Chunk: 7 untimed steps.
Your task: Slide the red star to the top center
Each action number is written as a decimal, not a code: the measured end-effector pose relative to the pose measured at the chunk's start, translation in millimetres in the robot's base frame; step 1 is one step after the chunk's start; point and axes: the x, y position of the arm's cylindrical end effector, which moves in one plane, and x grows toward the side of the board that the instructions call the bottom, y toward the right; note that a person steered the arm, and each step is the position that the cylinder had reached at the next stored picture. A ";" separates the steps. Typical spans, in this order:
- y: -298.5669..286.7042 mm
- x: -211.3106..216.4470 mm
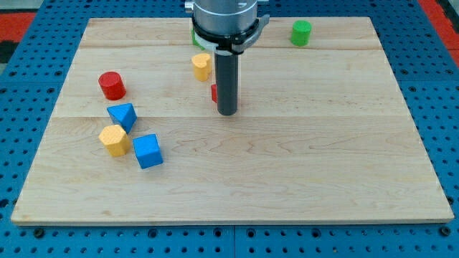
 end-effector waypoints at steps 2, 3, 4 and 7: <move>0.0 -33.9; -19.1 -33.5; -45.8 -33.4; 19.6 -46.8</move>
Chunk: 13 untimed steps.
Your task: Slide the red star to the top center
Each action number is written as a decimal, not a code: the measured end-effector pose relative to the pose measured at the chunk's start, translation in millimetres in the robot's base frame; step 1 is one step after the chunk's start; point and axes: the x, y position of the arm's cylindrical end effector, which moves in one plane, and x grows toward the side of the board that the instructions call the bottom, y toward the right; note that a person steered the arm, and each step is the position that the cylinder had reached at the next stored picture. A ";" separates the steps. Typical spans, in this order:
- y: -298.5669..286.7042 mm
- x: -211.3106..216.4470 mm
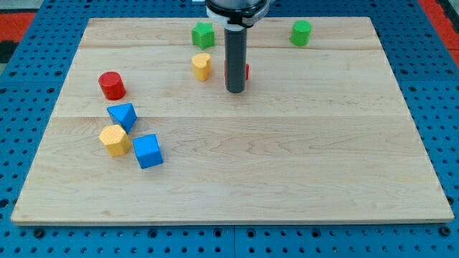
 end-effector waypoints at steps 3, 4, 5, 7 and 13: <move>-4.0 -9.8; -14.6 -12.2; -20.0 -22.3; -4.2 -38.6; 17.9 -112.0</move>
